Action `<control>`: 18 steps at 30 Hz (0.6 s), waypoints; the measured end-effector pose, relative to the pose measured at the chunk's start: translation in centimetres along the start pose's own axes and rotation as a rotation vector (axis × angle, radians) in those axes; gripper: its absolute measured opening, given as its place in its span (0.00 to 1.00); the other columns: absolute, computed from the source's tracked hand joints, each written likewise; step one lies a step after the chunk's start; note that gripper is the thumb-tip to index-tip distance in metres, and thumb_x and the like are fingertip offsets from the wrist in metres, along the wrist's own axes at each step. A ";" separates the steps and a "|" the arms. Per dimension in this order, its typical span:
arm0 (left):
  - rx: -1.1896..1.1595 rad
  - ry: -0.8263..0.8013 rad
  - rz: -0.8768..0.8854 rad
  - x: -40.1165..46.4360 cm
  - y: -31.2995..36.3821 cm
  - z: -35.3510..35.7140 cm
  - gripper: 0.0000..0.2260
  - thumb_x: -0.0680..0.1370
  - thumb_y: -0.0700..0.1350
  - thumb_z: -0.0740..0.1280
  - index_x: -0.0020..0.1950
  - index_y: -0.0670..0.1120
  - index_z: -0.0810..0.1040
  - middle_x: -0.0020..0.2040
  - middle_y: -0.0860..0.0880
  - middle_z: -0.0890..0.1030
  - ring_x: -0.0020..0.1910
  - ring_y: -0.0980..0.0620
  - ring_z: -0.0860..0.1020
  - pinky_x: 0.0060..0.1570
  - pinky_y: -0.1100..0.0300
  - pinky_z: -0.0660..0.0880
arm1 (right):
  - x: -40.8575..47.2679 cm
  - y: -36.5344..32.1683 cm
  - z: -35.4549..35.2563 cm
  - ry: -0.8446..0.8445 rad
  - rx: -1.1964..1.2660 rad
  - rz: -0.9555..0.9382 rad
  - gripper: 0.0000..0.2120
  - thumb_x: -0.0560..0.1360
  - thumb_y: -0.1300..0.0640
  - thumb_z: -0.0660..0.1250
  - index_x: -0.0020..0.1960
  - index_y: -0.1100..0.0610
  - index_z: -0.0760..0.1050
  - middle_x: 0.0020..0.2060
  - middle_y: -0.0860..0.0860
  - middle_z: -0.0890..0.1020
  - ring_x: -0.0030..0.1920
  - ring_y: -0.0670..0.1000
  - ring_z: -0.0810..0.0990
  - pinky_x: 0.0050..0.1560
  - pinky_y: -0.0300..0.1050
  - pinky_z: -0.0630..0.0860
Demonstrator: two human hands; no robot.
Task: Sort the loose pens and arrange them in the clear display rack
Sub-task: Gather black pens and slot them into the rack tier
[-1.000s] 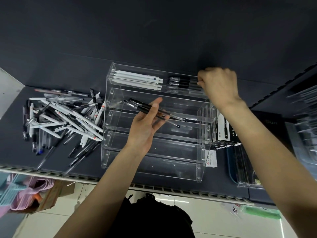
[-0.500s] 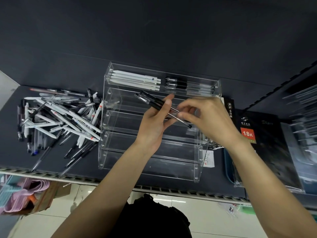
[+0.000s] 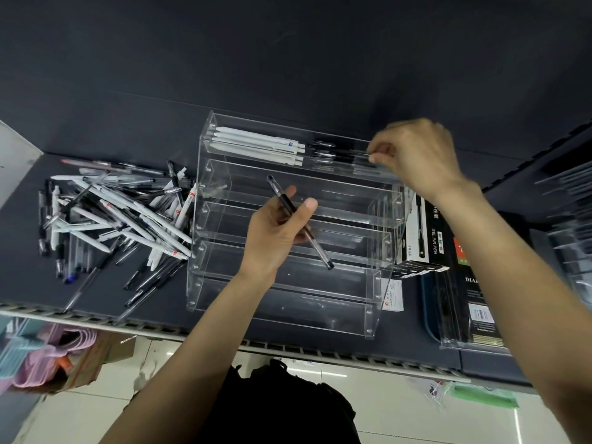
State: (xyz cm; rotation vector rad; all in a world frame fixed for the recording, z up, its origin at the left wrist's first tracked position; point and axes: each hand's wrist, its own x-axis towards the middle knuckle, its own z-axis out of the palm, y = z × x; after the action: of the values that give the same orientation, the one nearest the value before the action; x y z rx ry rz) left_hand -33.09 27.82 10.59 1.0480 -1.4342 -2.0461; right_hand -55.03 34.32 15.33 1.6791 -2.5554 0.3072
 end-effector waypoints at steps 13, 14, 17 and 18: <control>-0.077 0.048 0.115 0.6 0.0 -1.1 0.14 0.79 0.42 0.65 0.64 0.44 0.72 0.43 0.49 0.78 0.41 0.55 0.82 0.43 0.64 0.78 | 0.2 -0.2 0.2 -0.063 -0.200 0.023 0.03 0.75 0.55 0.68 0.44 0.54 0.80 0.44 0.52 0.82 0.46 0.59 0.79 0.39 0.44 0.64; -0.077 0.045 0.117 0.6 0.0 -1.1 0.14 0.79 0.42 0.65 0.64 0.44 0.72 0.43 0.48 0.78 0.41 0.56 0.82 0.43 0.64 0.78 | 0.3 -0.2 0.2 -0.076 -0.211 0.038 0.03 0.75 0.55 0.68 0.45 0.54 0.80 0.44 0.53 0.82 0.47 0.60 0.79 0.40 0.44 0.64; -0.062 0.041 0.127 0.7 0.2 -0.8 0.13 0.79 0.41 0.65 0.64 0.44 0.72 0.41 0.52 0.78 0.41 0.59 0.81 0.43 0.63 0.79 | 0.4 -0.3 0.1 -0.090 -0.222 0.091 0.04 0.75 0.56 0.67 0.46 0.55 0.80 0.45 0.55 0.82 0.48 0.62 0.79 0.41 0.46 0.65; -0.052 0.045 0.130 0.7 0.2 -0.7 0.13 0.79 0.41 0.65 0.64 0.44 0.73 0.40 0.53 0.76 0.40 0.61 0.80 0.43 0.63 0.79 | 0.5 -0.4 0.1 -0.093 -0.222 0.101 0.04 0.75 0.56 0.67 0.47 0.55 0.80 0.45 0.55 0.82 0.48 0.62 0.79 0.41 0.46 0.65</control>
State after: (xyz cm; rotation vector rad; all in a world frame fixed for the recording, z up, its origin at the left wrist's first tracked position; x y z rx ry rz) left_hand -33.03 26.85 10.44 0.9476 -1.3815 -1.9456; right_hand -54.86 33.71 15.32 1.5240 -2.6301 -0.0503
